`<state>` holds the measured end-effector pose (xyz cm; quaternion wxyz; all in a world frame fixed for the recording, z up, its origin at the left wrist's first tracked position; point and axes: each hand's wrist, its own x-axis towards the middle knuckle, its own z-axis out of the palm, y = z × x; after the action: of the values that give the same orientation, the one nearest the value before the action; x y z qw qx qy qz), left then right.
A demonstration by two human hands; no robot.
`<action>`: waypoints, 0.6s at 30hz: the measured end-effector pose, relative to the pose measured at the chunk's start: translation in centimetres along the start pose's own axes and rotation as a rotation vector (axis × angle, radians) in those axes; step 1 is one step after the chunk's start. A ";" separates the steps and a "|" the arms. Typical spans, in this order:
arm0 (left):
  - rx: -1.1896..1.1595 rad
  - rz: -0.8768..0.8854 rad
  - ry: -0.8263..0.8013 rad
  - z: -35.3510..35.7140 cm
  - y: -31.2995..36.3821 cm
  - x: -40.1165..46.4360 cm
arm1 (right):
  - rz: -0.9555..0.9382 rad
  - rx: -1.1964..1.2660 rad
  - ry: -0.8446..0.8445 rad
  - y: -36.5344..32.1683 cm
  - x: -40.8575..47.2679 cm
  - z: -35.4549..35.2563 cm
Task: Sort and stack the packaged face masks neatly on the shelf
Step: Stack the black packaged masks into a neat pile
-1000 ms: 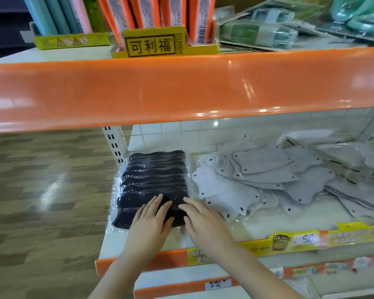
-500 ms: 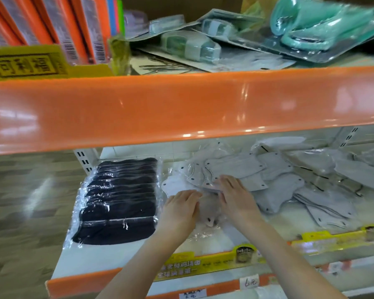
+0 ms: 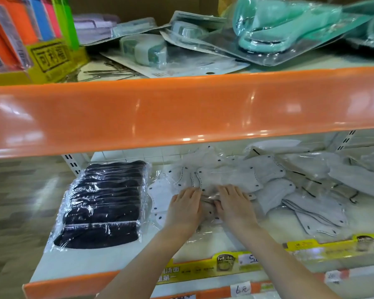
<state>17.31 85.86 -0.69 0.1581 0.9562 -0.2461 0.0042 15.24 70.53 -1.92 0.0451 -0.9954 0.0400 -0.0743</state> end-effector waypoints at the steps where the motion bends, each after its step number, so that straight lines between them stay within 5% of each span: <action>1: -0.013 -0.006 0.004 0.0 0.1 -0.1 | -0.010 -0.003 0.040 -0.1 -0.1 -0.1; 9: -0.326 -0.194 0.287 -0.4 1.2 -0.5 | -0.091 0.100 0.277 1.2 -0.5 -0.4; 14: -0.492 -0.096 0.477 -2.3 2.1 -1.3 | -0.019 0.345 0.478 0.9 0.0 -3.1; 18: -0.567 -0.059 0.514 -3.7 2.3 -1.5 | 0.026 0.470 0.431 -0.3 0.0 -6.1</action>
<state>15.21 85.81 3.38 0.4728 0.8490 -0.1624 0.1712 14.37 70.29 4.11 0.2651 -0.9184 0.0434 -0.2903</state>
